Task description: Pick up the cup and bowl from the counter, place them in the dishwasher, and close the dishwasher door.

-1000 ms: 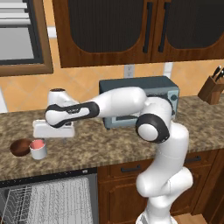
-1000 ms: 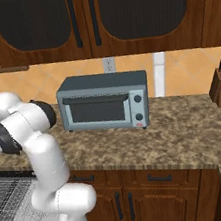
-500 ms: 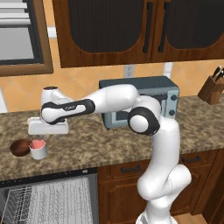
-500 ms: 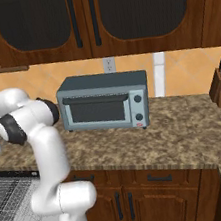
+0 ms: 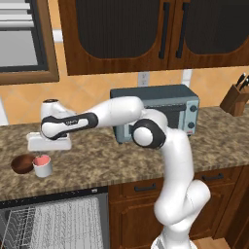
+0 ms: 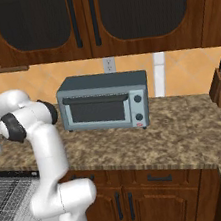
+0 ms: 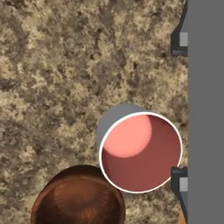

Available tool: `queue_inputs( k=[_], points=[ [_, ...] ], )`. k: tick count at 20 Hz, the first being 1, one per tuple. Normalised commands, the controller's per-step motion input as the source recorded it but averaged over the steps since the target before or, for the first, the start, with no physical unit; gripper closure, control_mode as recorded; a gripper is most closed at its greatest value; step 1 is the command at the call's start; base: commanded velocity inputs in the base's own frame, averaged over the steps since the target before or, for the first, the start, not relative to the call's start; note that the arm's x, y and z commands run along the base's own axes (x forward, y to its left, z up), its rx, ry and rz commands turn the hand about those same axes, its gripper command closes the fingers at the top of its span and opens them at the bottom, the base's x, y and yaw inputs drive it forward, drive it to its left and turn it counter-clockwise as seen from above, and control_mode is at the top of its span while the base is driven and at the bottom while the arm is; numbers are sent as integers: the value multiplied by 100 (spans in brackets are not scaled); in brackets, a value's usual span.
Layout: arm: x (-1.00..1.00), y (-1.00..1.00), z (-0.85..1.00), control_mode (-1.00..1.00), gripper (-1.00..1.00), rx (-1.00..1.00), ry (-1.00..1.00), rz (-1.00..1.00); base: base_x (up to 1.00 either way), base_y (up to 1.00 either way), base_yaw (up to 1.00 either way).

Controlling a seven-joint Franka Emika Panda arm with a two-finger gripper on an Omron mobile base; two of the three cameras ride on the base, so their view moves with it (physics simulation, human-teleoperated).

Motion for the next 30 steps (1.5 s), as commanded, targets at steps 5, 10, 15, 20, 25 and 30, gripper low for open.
queue_inputs(
  k=[5,10,15,20,25,30],
  points=[
    [1,14,-6,-100,-100,0,0,0,0,0,0],
    [7,18,-12,-100,-100,0,0,0,0,0,0],
    [-5,-16,0,-100,-100,0,0,0,0,0,0],
    [-19,-31,0,-100,-100,1,0,0,0,0,0],
    [-1,1,-11,-100,-100,0,0,0,0,0,0],
    [5,0,-37,-100,-100,0,-1,0,0,0,0]
  ],
)
